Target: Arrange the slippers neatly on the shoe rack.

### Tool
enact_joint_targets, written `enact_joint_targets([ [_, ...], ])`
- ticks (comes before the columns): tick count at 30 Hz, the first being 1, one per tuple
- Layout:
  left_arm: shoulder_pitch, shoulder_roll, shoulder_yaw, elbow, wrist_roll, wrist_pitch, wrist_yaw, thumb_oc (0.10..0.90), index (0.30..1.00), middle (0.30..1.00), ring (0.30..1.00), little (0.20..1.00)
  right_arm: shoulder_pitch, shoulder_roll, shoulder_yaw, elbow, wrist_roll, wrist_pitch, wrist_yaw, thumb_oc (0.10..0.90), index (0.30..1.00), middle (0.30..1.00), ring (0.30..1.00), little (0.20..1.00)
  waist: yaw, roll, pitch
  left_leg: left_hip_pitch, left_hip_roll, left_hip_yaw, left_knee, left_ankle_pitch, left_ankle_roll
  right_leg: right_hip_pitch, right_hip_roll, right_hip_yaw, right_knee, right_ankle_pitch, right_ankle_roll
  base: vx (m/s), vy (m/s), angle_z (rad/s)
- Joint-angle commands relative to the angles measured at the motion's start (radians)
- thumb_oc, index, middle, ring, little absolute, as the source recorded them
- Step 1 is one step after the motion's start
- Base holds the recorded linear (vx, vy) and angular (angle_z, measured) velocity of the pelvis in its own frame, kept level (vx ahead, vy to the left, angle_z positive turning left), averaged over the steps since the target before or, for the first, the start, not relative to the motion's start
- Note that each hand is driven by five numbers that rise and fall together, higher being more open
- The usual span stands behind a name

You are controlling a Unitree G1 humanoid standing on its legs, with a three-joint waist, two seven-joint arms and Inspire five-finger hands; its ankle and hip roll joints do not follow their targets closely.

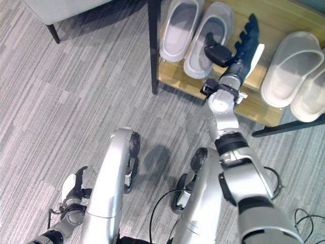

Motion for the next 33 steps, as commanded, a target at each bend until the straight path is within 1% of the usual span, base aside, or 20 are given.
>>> enact_joint_targets([
  [1,0.058,0.006,-0.038,-0.043,-0.023,-0.028,0.045,0.8,0.9,0.9,0.9,0.9,-0.049,-0.094,-0.017,-0.267,-0.054,-0.155,0.017,0.8,0.9,0.9,0.9,0.9,0.045,0.007,-0.038,0.058,-0.04,-0.105,0.085,-0.207,0.002,-0.039,0.024,0.089,-0.008,0.114,-0.124,0.0,0.0,0.0],
  [2,0.059,0.006,-0.039,-0.044,-0.023,-0.027,0.045,0.8,0.9,0.9,0.9,0.9,-0.045,-0.093,-0.02,-0.273,-0.057,-0.153,0.014,0.8,0.9,0.9,0.9,0.9,0.045,0.006,-0.038,0.058,-0.04,-0.104,0.085,-0.207,0.002,-0.039,0.024,0.089,-0.007,0.114,-0.124,0.0,0.0,0.0],
  [3,0.063,0.008,-0.035,-0.05,-0.018,-0.03,0.046,0.8,0.9,0.9,0.9,0.9,-0.019,-0.1,-0.028,-0.323,-0.077,-0.155,0.015,0.8,0.9,0.9,0.9,0.9,0.042,0.004,-0.038,0.058,-0.04,-0.104,0.084,-0.206,0.003,-0.039,0.024,0.091,-0.007,0.113,-0.125,0.0,0.0,0.0],
  [4,0.076,0.006,-0.02,-0.063,-0.003,-0.029,0.045,0.8,0.9,0.9,0.9,0.9,0.057,-0.118,-0.054,-0.448,-0.127,-0.156,0.026,0.8,0.9,0.9,0.9,0.9,0.032,0.0,-0.038,0.058,-0.041,-0.103,0.083,-0.202,0.004,-0.039,0.025,0.093,-0.009,0.114,-0.124,0.0,0.0,0.0],
  [6,0.089,0.005,-0.016,-0.075,0.019,-0.027,0.041,0.8,0.9,0.9,0.9,0.9,0.152,-0.127,-0.107,-0.556,-0.169,-0.16,0.032,0.8,0.9,0.9,0.9,0.9,0.024,-0.004,-0.038,0.058,-0.042,-0.102,0.084,-0.2,0.005,-0.039,0.026,0.095,-0.009,0.116,-0.123,0.0,0.0,0.0],
  [8,0.105,0.002,-0.019,-0.087,0.043,-0.026,0.028,0.8,0.9,0.9,0.9,0.9,0.253,-0.134,-0.161,-0.625,-0.207,-0.156,0.036,0.8,0.9,0.9,0.9,0.9,0.015,-0.005,-0.038,0.058,-0.043,-0.1,0.084,-0.196,0.007,-0.039,0.026,0.095,-0.011,0.117,-0.123,-0.04,-0.025,0.01],
  [11,0.117,0.001,-0.02,-0.112,0.074,-0.019,0.014,0.8,0.9,0.9,0.9,0.9,0.362,-0.117,-0.205,-0.687,-0.237,-0.148,0.052,0.8,0.9,0.9,0.9,0.9,0.004,-0.011,-0.038,0.058,-0.039,-0.098,0.085,-0.194,0.006,-0.039,0.028,0.09,-0.015,0.117,-0.127,-0.05,-0.041,0.02],
  [12,0.129,0.007,-0.024,-0.124,0.094,-0.016,0.008,0.8,0.9,0.9,0.9,0.9,0.431,-0.111,-0.221,-0.718,-0.249,-0.142,0.063,0.8,0.9,0.9,0.9,0.9,-0.002,-0.013,-0.038,0.058,-0.041,-0.096,0.086,-0.185,0.002,-0.039,0.029,0.088,-0.014,0.117,-0.127,-0.06,-0.041,0.0],
  [17,0.145,0.014,-0.035,-0.142,0.111,-0.01,-0.005,0.8,0.9,0.9,0.9,0.9,0.48,-0.115,-0.236,-0.725,-0.26,-0.129,0.072,0.8,0.9,0.9,0.9,0.9,-0.006,-0.009,-0.038,0.058,-0.046,-0.099,0.088,-0.169,-0.007,-0.039,0.03,0.086,-0.008,0.119,-0.123,-0.05,-0.04,-0.01],
  [22,0.148,0.013,-0.03,-0.13,0.103,-0.01,-0.028,0.8,0.9,0.9,0.9,0.9,0.482,-0.119,-0.221,-0.715,-0.245,-0.113,0.105,0.8,0.9,0.9,0.9,0.9,-0.008,-0.006,-0.038,0.058,-0.046,-0.105,0.091,-0.16,-0.016,-0.039,0.032,0.078,0.0,0.115,-0.124,0.0,-0.006,0.0],
  [26,0.144,0.0,-0.02,-0.103,0.096,-0.011,-0.039,0.8,0.9,0.9,0.9,0.9,0.478,-0.121,-0.209,-0.725,-0.244,-0.109,0.132,0.8,0.9,0.9,0.9,0.9,-0.01,-0.009,-0.038,0.058,-0.047,-0.104,0.092,-0.157,-0.019,-0.039,0.033,0.074,0.003,0.12,-0.122,0.0,0.0,0.0],
  [29,0.134,-0.001,-0.016,-0.091,0.091,-0.01,-0.04,0.8,0.9,0.9,0.9,0.9,0.465,-0.119,-0.184,-0.725,-0.243,-0.102,0.154,0.8,0.9,0.9,0.9,0.9,-0.012,-0.011,-0.038,0.058,-0.05,-0.101,0.092,-0.154,-0.02,-0.039,0.035,0.074,0.005,0.122,-0.12,0.0,0.0,0.0],
  [30,0.122,0.004,-0.011,-0.091,0.091,-0.011,-0.032,0.8,0.9,0.9,0.9,0.9,0.44,-0.121,-0.153,-0.719,-0.256,-0.091,0.163,0.8,0.9,0.9,0.9,0.9,-0.011,-0.011,-0.038,0.058,-0.049,-0.101,0.091,-0.154,-0.018,-0.039,0.034,0.075,0.002,0.123,-0.118,0.0,0.0,0.0],
  [31,0.122,0.004,-0.01,-0.091,0.091,-0.011,-0.032,0.8,0.9,0.9,0.9,0.9,0.438,-0.121,-0.151,-0.717,-0.256,-0.091,0.163,0.8,0.9,0.9,0.9,0.9,-0.012,-0.011,-0.038,0.058,-0.049,-0.101,0.091,-0.154,-0.018,-0.039,0.034,0.075,0.002,0.123,-0.118,0.0,0.0,0.0],
  [33,0.113,0.004,-0.002,-0.089,0.08,-0.014,-0.028,0.8,0.9,0.9,0.9,0.9,0.415,-0.12,-0.111,-0.718,-0.281,-0.072,0.174,0.8,0.9,0.9,0.9,0.9,-0.011,-0.009,-0.038,0.058,-0.048,-0.1,0.09,-0.154,-0.017,-0.039,0.033,0.074,0.0,0.126,-0.118,0.0,0.0,0.0],
])
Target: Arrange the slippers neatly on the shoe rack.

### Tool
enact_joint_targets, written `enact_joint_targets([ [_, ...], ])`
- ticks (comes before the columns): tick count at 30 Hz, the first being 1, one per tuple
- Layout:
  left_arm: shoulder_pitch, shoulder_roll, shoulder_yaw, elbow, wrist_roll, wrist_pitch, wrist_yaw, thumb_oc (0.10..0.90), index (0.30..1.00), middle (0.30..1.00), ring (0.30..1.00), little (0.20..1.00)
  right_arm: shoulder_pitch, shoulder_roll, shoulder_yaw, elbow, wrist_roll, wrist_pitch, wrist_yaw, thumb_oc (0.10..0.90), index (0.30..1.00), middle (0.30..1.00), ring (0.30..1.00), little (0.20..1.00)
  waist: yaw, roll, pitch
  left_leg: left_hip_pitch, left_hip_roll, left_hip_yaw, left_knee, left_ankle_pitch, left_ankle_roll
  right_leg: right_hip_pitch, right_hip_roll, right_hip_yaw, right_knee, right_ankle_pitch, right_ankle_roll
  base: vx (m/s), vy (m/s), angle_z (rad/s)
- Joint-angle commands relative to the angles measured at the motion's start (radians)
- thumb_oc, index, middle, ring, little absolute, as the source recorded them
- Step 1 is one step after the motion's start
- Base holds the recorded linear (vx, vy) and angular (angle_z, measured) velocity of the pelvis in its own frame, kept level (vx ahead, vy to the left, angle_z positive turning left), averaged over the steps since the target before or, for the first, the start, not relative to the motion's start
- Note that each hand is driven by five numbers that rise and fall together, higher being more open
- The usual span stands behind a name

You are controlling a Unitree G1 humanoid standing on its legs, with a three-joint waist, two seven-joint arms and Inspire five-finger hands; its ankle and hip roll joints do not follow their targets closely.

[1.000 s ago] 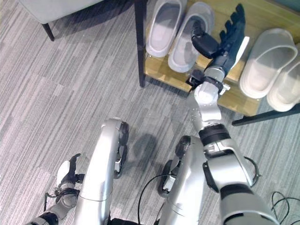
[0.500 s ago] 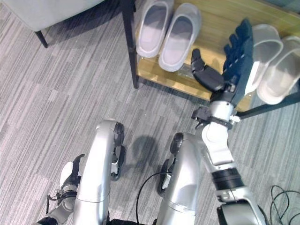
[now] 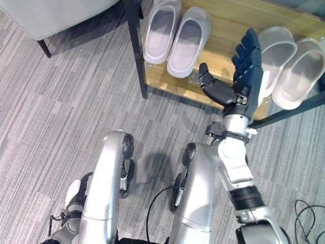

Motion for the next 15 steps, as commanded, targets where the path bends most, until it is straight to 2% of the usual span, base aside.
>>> enact_joint_targets([
  [1,0.028,0.004,-0.031,-0.002,-0.002,-0.018,0.036,0.8,0.9,0.9,0.9,0.9,-0.134,-0.066,0.008,-0.163,-0.073,-0.05,0.029,0.8,0.9,0.9,0.9,0.9,0.062,-0.009,-0.038,0.049,-0.024,-0.098,0.055,-0.153,-0.005,-0.049,0.019,0.054,-0.048,0.138,-0.143,0.0,0.0,0.0],
  [9,-0.005,0.004,-0.03,0.001,-0.007,-0.013,0.056,0.8,0.9,0.9,0.9,0.9,-0.238,-0.026,0.173,-0.141,-0.122,0.012,0.096,0.8,0.9,0.9,0.9,0.9,0.071,-0.005,-0.038,0.049,-0.017,-0.095,0.047,-0.15,-0.001,-0.049,0.018,0.054,-0.058,0.148,-0.141,0.0,0.0,0.0],
  [15,-0.018,-0.007,-0.029,0.016,-0.011,-0.012,0.068,0.8,0.9,0.9,0.9,0.9,-0.226,-0.002,0.212,-0.126,-0.132,0.024,0.123,0.8,0.9,0.9,0.9,0.9,0.076,-0.003,-0.038,0.049,-0.013,-0.093,0.05,-0.155,0.002,-0.049,0.019,0.052,-0.058,0.148,-0.14,0.0,0.0,0.0],
])
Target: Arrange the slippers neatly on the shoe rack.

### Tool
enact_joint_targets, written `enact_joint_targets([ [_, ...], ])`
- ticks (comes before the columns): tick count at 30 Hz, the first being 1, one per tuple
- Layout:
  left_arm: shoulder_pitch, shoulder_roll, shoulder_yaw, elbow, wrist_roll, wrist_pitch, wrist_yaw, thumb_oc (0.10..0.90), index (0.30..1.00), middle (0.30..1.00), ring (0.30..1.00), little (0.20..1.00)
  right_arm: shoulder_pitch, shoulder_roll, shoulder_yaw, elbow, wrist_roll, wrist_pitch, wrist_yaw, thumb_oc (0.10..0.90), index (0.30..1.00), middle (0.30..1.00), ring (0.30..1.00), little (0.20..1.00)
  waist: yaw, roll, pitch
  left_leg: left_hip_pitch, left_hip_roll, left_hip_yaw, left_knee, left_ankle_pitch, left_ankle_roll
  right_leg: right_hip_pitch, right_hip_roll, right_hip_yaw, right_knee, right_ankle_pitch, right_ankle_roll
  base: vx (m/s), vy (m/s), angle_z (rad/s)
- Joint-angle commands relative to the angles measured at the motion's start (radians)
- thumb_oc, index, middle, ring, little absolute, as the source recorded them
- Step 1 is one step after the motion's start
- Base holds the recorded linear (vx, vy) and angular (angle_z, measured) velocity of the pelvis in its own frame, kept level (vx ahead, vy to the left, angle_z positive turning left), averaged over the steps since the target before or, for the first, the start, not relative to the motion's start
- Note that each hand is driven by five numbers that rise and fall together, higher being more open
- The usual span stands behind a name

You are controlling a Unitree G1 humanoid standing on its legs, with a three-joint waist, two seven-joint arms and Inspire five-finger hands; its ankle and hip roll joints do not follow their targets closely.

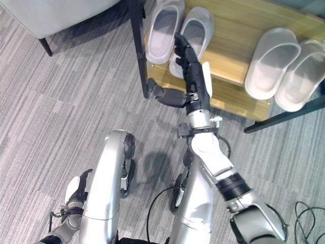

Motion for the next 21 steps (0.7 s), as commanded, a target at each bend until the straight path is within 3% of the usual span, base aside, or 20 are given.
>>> enact_joint_targets([
  [1,0.008,-0.008,-0.037,0.01,-0.009,-0.012,0.065,0.8,0.9,0.9,0.9,0.9,-0.092,-0.007,-0.042,-0.13,-0.04,-0.07,0.011,0.8,0.9,0.9,0.9,0.9,0.063,-0.002,-0.038,0.049,-0.013,-0.094,0.048,-0.155,0.001,-0.051,0.019,0.052,-0.058,0.148,-0.142,0.0,0.0,0.0],
  [11,0.013,-0.012,-0.022,0.033,-0.025,-0.012,0.071,0.8,0.9,0.9,0.9,0.9,-0.017,-0.009,-0.045,-0.076,-0.017,-0.063,0.027,0.8,0.9,0.9,0.9,0.9,0.047,-0.009,-0.038,0.049,-0.014,-0.086,0.051,-0.151,-0.004,-0.051,0.022,0.064,-0.05,0.146,-0.14,0.0,0.0,0.0],
  [21,0.016,-0.007,-0.024,0.036,-0.036,-0.01,0.059,0.8,0.9,0.9,0.9,0.9,-0.039,0.003,-0.035,0.011,-0.028,-0.046,0.015,0.8,0.9,0.9,0.9,0.9,0.052,-0.001,-0.038,0.049,-0.013,-0.096,0.052,-0.151,-0.007,-0.051,0.025,0.056,-0.046,0.14,-0.147,0.0,0.0,0.0],
])
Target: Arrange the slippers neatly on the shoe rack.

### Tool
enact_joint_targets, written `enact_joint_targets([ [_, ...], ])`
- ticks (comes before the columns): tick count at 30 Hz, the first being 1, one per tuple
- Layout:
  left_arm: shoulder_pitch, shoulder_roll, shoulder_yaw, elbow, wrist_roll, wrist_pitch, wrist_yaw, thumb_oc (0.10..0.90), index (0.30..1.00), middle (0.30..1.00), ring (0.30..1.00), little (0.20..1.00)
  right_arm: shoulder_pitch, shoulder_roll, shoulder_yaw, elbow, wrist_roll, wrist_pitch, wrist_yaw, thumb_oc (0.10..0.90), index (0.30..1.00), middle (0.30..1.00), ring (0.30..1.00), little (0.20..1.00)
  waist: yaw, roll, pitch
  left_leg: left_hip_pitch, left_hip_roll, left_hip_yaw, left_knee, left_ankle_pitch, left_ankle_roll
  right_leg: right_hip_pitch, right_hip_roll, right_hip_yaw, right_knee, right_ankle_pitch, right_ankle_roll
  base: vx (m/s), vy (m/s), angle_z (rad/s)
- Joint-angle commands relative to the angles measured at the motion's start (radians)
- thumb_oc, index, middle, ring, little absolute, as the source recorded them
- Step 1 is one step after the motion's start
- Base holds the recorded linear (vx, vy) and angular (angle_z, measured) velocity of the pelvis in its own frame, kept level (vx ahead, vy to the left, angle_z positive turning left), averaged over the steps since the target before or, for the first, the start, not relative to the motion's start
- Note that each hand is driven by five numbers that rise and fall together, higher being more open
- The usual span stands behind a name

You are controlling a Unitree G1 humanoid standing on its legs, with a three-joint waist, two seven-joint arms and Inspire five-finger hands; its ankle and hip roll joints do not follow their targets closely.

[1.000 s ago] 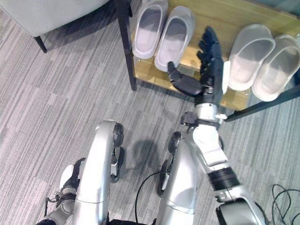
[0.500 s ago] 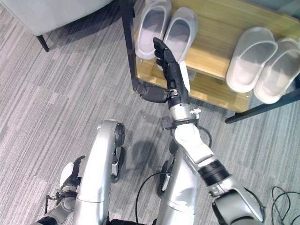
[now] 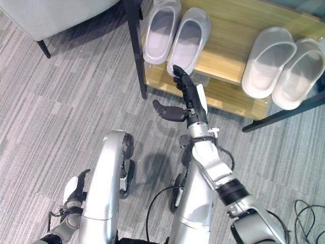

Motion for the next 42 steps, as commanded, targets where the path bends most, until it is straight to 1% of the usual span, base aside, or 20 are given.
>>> enact_joint_targets([
  [1,0.032,-0.004,-0.031,0.0,-0.023,-0.01,0.054,0.8,0.9,0.9,0.9,0.9,-0.092,0.002,-0.044,-0.113,-0.028,-0.07,-0.018,0.8,0.9,0.9,0.9,0.9,0.063,-0.001,-0.038,0.047,-0.017,-0.095,0.047,-0.151,-0.007,-0.051,0.012,0.053,-0.051,0.141,-0.147,0.0,0.0,0.0],
  [8,0.038,-0.003,-0.031,0.008,-0.035,-0.012,0.048,0.8,0.9,0.9,0.9,0.9,-0.12,0.017,-0.043,-0.098,-0.03,-0.07,-0.035,0.8,0.9,0.9,0.9,0.9,0.07,0.002,-0.038,0.047,-0.018,-0.096,0.049,-0.153,-0.007,-0.051,0.014,0.052,-0.05,0.144,-0.147,0.0,0.0,0.0],
  [14,0.043,-0.007,-0.031,0.018,-0.044,-0.014,0.045,0.8,0.9,0.9,0.9,0.9,-0.149,0.017,-0.055,-0.079,-0.034,-0.073,-0.059,0.8,0.9,0.9,0.9,0.9,0.068,-0.001,-0.038,0.047,-0.02,-0.09,0.052,-0.151,-0.008,-0.051,0.017,0.058,-0.045,0.146,-0.142,0.0,0.0,0.0],
  [20,0.043,-0.008,-0.037,0.02,-0.052,-0.015,0.043,0.8,0.9,0.9,0.9,0.9,-0.185,0.013,-0.058,-0.044,-0.031,-0.072,-0.079,0.8,0.9,0.9,0.9,0.9,0.077,0.007,-0.038,0.047,-0.02,-0.096,0.057,-0.154,-0.01,-0.051,0.018,0.053,-0.045,0.146,-0.145,0.0,0.0,0.0],
  [26,0.037,-0.011,-0.037,0.038,-0.061,-0.013,0.037,0.8,0.9,0.9,0.9,0.9,-0.231,0.011,-0.041,-0.03,-0.006,-0.077,-0.065,0.8,0.9,0.9,0.9,0.9,0.081,0.01,-0.038,0.047,-0.023,-0.1,0.059,-0.153,-0.011,-0.051,0.021,0.053,-0.043,0.148,-0.143,0.0,0.0,0.0],
  [30,0.043,-0.016,-0.029,0.047,-0.059,-0.011,0.02,0.8,0.9,0.9,0.9,0.9,-0.216,0.007,-0.019,-0.116,0.096,-0.098,0.039,0.8,0.9,0.9,0.9,0.9,0.078,0.005,-0.038,0.047,-0.024,-0.096,0.063,-0.152,-0.012,-0.051,0.021,0.055,-0.038,0.149,-0.14,0.0,0.0,0.0],
  [35,0.037,-0.025,-0.023,0.06,-0.056,-0.011,0.002,0.8,0.9,0.9,0.9,0.9,-0.198,-0.036,0.024,-0.233,0.148,-0.097,0.153,0.8,0.9,0.9,0.9,0.9,0.078,0.002,-0.038,0.047,-0.02,-0.1,0.066,-0.157,-0.015,-0.051,0.023,0.051,-0.038,0.14,-0.143,0.0,0.0,0.0],
  [36,0.044,-0.027,-0.02,0.063,-0.057,-0.011,0.0,0.8,0.9,0.9,0.9,0.9,-0.185,-0.047,0.031,-0.256,0.152,-0.097,0.175,0.8,0.9,0.9,0.9,0.9,0.074,0.0,-0.038,0.047,-0.022,-0.099,0.067,-0.151,-0.018,-0.051,0.025,0.055,-0.033,0.146,-0.14,0.0,0.0,0.0],
  [37,0.044,-0.029,-0.018,0.064,-0.055,-0.011,-0.001,0.8,0.9,0.9,0.9,0.9,-0.178,-0.064,0.036,-0.281,0.152,-0.096,0.194,0.8,0.9,0.9,0.9,0.9,0.071,-0.001,-0.038,0.047,-0.022,-0.099,0.067,-0.15,-0.018,-0.051,0.024,0.057,-0.032,0.144,-0.139,0.0,0.0,0.0],
  [38,0.048,-0.032,-0.008,0.065,-0.049,-0.013,-0.005,0.8,0.9,0.9,0.9,0.9,-0.157,-0.107,0.036,-0.332,0.154,-0.098,0.23,0.8,0.9,0.9,0.9,0.9,0.065,-0.006,-0.038,0.047,-0.022,-0.099,0.068,-0.148,-0.018,-0.051,0.023,0.06,-0.03,0.144,-0.137,0.0,0.0,0.0],
  [40,0.052,-0.033,0.005,0.068,-0.045,-0.014,-0.005,0.8,0.9,0.9,0.9,0.9,-0.138,-0.15,0.032,-0.375,0.148,-0.104,0.25,0.8,0.9,0.9,0.9,0.9,0.06,-0.011,-0.038,0.047,-0.021,-0.099,0.068,-0.145,-0.02,-0.051,0.025,0.065,-0.029,0.145,-0.135,0.0,0.0,0.0],
  [41,0.052,-0.034,0.005,0.069,-0.045,-0.015,-0.005,0.8,0.9,0.9,0.9,0.9,-0.135,-0.152,0.03,-0.378,0.148,-0.104,0.25,0.8,0.9,0.9,0.9,0.9,0.059,-0.011,-0.038,0.047,-0.021,-0.098,0.067,-0.145,-0.02,-0.051,0.024,0.066,-0.029,0.144,-0.134,0.0,0.0,0.0],
  [42,0.05,-0.034,0.027,0.07,-0.048,-0.017,-0.004,0.8,0.9,0.9,0.9,0.9,-0.113,-0.206,0.002,-0.444,0.139,-0.124,0.262,0.8,0.9,0.9,0.9,0.9,0.049,-0.022,-0.038,0.047,-0.02,-0.095,0.064,-0.139,-0.022,-0.051,0.026,0.073,-0.031,0.146,-0.132,0.0,0.0,0.0],
])
